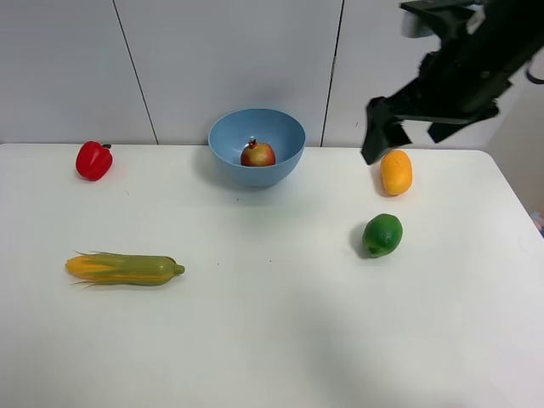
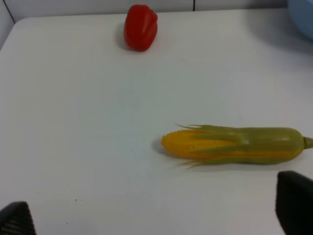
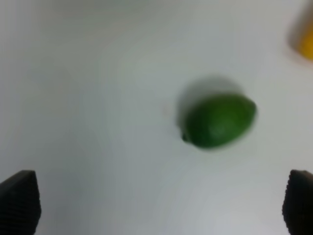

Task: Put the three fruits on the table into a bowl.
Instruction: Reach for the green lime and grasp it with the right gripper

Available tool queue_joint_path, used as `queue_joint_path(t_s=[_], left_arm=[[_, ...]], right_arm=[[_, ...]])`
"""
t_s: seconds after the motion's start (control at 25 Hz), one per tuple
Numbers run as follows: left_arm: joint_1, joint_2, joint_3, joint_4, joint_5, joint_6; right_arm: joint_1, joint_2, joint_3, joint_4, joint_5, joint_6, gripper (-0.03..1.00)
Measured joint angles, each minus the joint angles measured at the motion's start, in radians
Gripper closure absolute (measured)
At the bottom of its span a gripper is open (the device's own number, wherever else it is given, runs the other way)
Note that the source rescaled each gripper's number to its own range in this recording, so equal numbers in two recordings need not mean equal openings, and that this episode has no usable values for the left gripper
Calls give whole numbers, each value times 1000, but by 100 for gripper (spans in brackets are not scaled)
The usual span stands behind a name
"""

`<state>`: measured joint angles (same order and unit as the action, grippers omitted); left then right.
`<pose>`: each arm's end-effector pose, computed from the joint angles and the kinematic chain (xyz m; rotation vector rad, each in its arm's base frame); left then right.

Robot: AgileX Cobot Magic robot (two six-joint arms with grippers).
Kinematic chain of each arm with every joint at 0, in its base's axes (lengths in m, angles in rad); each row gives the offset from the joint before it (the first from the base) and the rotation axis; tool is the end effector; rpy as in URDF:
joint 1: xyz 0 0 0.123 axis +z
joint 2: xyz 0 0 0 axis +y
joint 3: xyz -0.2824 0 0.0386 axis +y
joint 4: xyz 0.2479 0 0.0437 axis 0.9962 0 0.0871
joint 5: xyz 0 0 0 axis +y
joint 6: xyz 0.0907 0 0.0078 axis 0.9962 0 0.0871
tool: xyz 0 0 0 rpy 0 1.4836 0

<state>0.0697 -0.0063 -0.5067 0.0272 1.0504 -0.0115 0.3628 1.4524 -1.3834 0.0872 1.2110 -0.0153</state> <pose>-0.0063 0.0017 0.2799 -0.0833 2.0197 0.0693 0.2673 0.1094 0.3502 -0.5012 2.7312 0.2115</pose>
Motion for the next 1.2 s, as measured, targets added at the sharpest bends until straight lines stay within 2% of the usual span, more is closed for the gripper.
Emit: queue_joint_path(t_s=[0.16, 0.28, 0.52, 0.64, 1.0, 1.2], left_arm=[[0, 0, 0, 0, 0, 0], [0, 0, 0, 0, 0, 0], [0, 0, 0, 0, 0, 0], [0, 0, 0, 0, 0, 0], [0, 0, 0, 0, 0, 0], [0, 0, 0, 0, 0, 0]], right_arm=[[-118, -122, 189, -19, 1, 15, -3], [-179, -158, 332, 28, -65, 40, -3], [-208, -160, 530, 74, -404, 210, -3], [-208, -137, 559, 74, -501, 300, -3], [-208, 87, 562, 99, -642, 463, -3], [-208, 177, 562, 145, -716, 480, -3]])
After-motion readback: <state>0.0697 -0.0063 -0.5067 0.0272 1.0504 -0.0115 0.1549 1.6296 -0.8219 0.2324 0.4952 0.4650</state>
